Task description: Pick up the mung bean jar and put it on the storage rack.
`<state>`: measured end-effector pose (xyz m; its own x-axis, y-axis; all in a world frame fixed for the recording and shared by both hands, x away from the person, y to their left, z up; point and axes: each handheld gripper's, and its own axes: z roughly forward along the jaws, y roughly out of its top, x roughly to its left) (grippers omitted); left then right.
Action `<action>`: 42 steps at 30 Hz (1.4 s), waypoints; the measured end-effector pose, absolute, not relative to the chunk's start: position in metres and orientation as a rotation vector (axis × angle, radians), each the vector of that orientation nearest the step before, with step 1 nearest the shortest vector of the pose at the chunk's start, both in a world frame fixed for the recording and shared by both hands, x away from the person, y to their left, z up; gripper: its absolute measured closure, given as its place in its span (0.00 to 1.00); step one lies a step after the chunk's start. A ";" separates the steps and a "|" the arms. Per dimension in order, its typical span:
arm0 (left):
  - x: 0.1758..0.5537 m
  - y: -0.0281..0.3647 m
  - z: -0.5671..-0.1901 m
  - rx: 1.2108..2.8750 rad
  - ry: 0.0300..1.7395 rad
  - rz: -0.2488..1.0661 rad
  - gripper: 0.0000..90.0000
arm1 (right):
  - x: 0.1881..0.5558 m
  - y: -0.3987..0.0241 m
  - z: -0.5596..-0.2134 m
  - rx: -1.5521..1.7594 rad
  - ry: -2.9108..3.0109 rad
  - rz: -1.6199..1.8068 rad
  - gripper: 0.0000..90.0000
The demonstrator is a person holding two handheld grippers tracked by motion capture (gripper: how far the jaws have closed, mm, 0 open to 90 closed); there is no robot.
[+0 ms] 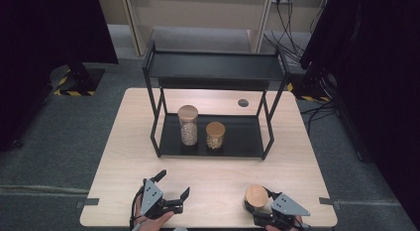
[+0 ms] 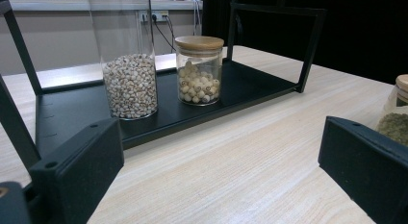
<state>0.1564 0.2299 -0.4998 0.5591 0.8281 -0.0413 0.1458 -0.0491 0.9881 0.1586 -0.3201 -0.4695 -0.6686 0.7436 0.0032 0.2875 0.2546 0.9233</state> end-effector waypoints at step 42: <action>0.164 0.230 -0.502 1.582 0.850 0.619 0.03 | 0.192 -0.293 -0.436 0.873 2.032 1.444 0.28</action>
